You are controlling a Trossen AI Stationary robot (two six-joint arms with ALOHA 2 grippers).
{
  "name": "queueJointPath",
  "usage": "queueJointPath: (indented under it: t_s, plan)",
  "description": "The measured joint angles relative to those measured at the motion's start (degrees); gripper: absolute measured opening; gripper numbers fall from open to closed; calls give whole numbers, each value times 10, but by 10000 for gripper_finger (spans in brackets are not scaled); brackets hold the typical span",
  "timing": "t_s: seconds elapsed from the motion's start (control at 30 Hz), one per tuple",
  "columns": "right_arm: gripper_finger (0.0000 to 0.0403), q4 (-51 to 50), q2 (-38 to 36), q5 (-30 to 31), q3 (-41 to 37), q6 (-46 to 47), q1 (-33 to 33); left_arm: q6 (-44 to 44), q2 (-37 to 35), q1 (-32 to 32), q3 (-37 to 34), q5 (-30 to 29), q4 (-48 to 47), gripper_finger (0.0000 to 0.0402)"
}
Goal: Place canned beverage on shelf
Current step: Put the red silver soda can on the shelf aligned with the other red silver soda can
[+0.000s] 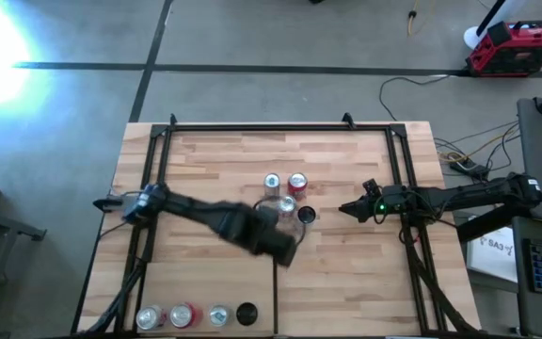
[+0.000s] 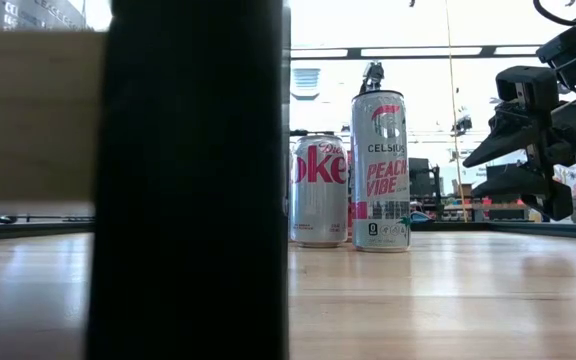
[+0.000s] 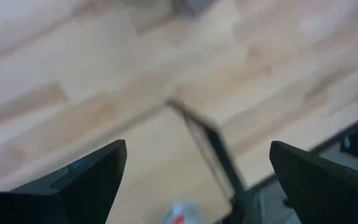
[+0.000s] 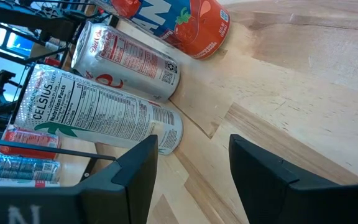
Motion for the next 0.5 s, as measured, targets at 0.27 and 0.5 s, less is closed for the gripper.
queueJointPath:
  t_s: [0.27, 0.5]
  plan:
    - [183, 0, 0, 0, 0, 0, 0, 83, 12, 84, -3, -28, 17, 380]
    - [183, 0, 0, 0, 0, 0, 0, 88, 50, 143, -4, -21, -4, 380]
